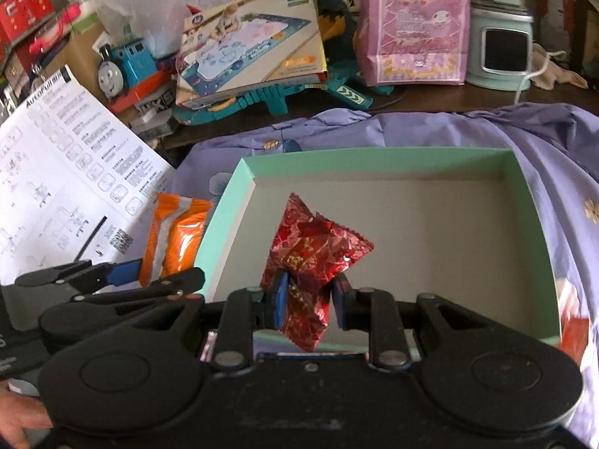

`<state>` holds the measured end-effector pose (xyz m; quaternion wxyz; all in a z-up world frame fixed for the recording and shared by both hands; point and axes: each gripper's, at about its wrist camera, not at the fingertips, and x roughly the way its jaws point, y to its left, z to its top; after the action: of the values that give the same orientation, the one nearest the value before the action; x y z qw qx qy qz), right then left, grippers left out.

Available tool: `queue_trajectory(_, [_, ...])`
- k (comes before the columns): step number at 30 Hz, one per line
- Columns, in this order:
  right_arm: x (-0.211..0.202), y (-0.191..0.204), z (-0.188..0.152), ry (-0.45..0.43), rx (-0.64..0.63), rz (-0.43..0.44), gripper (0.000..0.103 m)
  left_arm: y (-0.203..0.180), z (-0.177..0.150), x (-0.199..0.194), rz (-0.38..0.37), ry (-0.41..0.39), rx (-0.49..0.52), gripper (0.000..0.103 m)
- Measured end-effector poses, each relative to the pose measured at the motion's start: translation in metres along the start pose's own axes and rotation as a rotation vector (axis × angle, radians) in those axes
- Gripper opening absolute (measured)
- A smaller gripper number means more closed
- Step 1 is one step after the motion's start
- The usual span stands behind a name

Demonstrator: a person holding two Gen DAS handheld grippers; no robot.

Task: Organize snacks
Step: 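Carry both packets into the green box and open both tools to release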

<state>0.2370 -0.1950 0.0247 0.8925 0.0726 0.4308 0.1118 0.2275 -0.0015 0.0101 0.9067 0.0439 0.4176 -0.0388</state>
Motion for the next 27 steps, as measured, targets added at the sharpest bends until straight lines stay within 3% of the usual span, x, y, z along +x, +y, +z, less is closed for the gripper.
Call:
queue_trajectory(10, [0.072,0.011,0.048,0.079,-0.061,-0.002,0.024,-0.001,0.051,0.068,0.010,0.044,0.019,0.052])
queue_trajectory(16, [0.115,0.007,0.068,0.150,-0.077,0.019,0.024,0.006,0.062,0.110,0.009,0.092,-0.006,0.052])
queue_trajectory(22, [0.137,0.002,0.078,0.157,-0.077,0.024,0.029,0.006,0.068,0.122,0.022,0.079,0.013,0.054])
queue_trajectory(23, [0.134,-0.001,0.078,0.136,-0.058,0.027,0.039,0.006,0.068,0.122,0.019,0.078,0.010,0.058])
queue_trajectory(24, [0.132,-0.003,0.079,0.122,-0.036,0.033,0.051,0.006,0.068,0.121,0.014,0.075,0.009,0.072])
queue_trajectory(25, [0.128,-0.006,0.080,0.107,-0.008,0.041,0.081,0.005,0.068,0.120,0.020,0.067,0.009,0.082])
queue_trajectory(26, [0.123,-0.009,0.079,0.077,0.015,0.044,0.099,0.004,0.067,0.117,0.036,0.052,0.008,0.100])
queue_trajectory(27, [0.118,-0.011,0.078,0.052,0.026,0.039,0.101,0.003,0.066,0.113,0.054,0.024,0.009,0.103])
